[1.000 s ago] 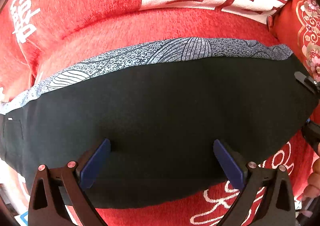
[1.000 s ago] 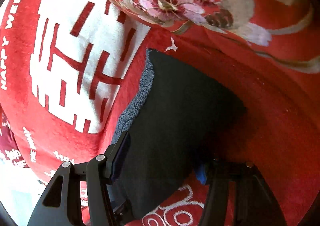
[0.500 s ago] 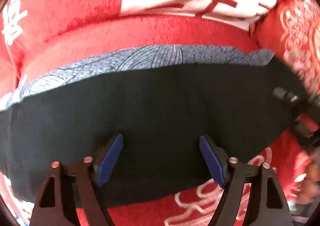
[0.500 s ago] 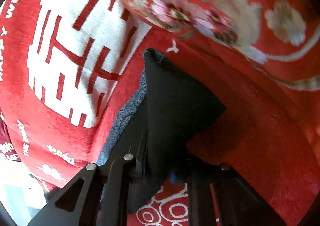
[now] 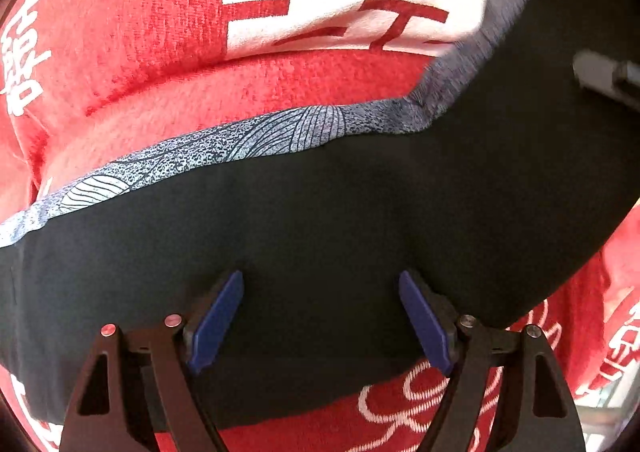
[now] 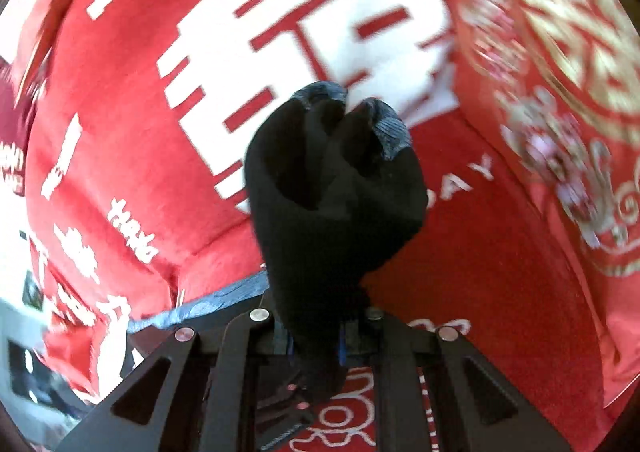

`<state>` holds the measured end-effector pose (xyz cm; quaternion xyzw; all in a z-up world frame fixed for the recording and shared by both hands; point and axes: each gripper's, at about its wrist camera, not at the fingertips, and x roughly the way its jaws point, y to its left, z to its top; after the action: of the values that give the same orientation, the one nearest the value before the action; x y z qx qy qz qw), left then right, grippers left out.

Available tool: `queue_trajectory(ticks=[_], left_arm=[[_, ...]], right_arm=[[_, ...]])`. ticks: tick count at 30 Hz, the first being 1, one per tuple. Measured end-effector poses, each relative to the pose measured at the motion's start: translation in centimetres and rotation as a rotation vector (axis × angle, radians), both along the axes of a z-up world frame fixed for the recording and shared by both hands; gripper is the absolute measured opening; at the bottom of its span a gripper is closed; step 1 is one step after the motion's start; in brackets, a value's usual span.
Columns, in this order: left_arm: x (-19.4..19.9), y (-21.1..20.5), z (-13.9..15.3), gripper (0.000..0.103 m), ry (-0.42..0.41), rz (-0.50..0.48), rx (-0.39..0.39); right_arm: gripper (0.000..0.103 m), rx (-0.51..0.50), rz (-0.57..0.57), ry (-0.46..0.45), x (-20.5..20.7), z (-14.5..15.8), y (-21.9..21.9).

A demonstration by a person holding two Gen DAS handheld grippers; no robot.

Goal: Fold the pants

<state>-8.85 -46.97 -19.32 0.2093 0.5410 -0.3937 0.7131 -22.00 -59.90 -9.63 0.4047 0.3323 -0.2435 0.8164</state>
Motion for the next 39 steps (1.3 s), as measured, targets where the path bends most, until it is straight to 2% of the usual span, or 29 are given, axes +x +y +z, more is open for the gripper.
queue_trajectory(ticks=[2,4,9,12,15,20,23,24,25,26,30,32,34,39], left_arm=[[0.7,1.0,0.6,0.08,0.049,0.006,-0.011],[1.7,2.7,1.6,0.08,0.061,0.038,-0.027],[5.9,8.3,3.4,0.08,0.039,0.124,-0.015],[9.8,13.3,4.2,0.08,0.007,0.22,0.016],[13.2,17.8,4.4,0.08,-0.021,0.31,0.049],[17.2,23.5,3.1,0.08,-0.022,0.415,0.108],[18.0,25.5,2.1,0.08,-0.015,0.445,0.114],[18.2,26.0,2.0,0.08,-0.012,0.448,0.114],[18.4,26.4,2.1,0.08,-0.007,0.45,0.113],[18.4,26.6,2.2,0.08,-0.002,0.449,0.109],[17.9,25.8,3.5,0.08,0.007,0.41,0.09],[17.4,25.1,4.5,0.08,0.004,0.355,0.072],[16.9,24.0,5.1,0.08,0.016,0.296,0.047],[15.0,20.5,6.4,0.08,0.098,0.12,-0.029]], right_arm=[[0.015,-0.045,0.05,0.012,1.8,1.2,1.4],[0.015,-0.077,0.095,0.019,3.3,2.0,2.8],[0.016,-0.134,0.216,0.054,7.5,2.6,7.6],[0.016,-0.157,0.298,0.095,10.7,1.8,11.1],[0.016,-0.192,0.377,0.154,14.1,-0.1,14.9],[0.017,-0.247,0.468,0.324,18.2,-6.0,20.7],[0.023,-0.365,0.488,0.407,18.8,-7.4,23.2],[0.028,-0.421,0.503,0.435,19.0,-7.5,24.0],[0.034,-0.475,0.531,0.462,18.9,-7.5,25.0],[0.043,-0.518,0.571,0.479,18.8,-7.3,26.0],[0.045,-0.561,0.67,0.464,17.2,-5.6,28.2],[0.046,-0.508,0.657,0.445,15.8,-4.9,27.6],[0.046,-0.437,0.596,0.438,14.9,-4.4,26.1],[0.046,-0.329,0.443,0.443,12.4,-3.6,22.0]])
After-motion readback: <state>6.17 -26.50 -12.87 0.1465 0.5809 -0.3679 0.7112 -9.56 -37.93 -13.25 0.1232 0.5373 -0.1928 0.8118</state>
